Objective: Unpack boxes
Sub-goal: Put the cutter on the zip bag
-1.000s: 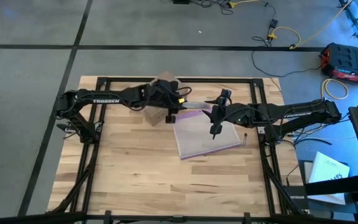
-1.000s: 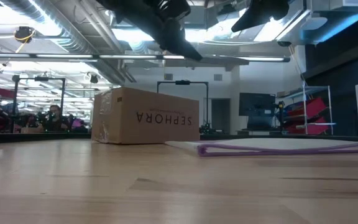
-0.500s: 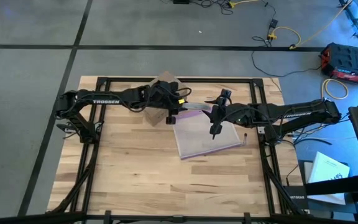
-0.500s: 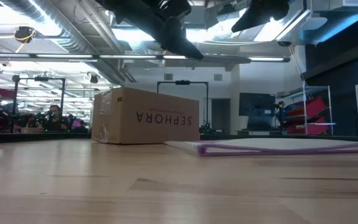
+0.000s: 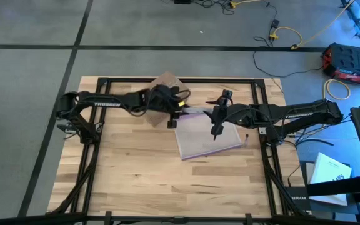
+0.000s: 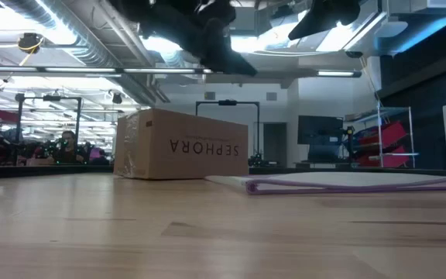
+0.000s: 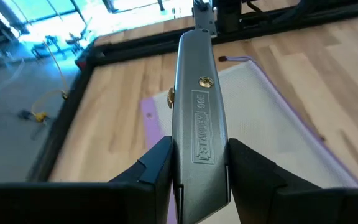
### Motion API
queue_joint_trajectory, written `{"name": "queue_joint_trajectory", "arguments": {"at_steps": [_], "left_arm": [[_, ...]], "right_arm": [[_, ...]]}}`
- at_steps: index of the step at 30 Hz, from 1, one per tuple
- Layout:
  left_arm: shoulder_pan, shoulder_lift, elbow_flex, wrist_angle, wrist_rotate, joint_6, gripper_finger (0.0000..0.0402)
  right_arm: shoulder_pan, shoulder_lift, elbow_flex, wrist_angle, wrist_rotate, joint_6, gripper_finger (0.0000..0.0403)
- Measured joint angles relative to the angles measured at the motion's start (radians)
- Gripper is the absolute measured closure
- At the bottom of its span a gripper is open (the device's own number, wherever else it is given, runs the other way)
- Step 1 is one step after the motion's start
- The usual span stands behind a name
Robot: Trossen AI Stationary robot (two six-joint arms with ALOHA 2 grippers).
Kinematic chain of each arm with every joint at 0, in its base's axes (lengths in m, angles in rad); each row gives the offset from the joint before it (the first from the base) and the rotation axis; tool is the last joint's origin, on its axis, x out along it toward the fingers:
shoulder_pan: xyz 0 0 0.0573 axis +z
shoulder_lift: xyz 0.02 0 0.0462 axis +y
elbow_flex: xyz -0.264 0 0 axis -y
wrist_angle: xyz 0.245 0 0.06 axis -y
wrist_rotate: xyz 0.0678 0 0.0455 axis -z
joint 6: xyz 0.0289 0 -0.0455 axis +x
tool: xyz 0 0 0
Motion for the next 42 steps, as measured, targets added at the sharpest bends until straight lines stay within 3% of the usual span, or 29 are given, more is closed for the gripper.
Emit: {"name": "queue_joint_trajectory", "arguments": {"at_steps": [4,18,42], "left_arm": [[-0.020,-0.048,-0.107,0.107,-0.028,-0.024,0.0293],[-0.043,-0.139,-0.215,0.108,-0.047,-0.050,0.0293],[-0.066,-0.141,-0.235,0.137,-0.014,-0.035,0.0293]], "right_arm": [[0.000,0.000,0.000,-0.006,0.000,0.000,0.0233],[0.000,0.000,0.000,-0.006,0.000,0.000,0.0233],[0.000,0.000,0.000,-0.007,0.000,0.000,0.0233]]}}
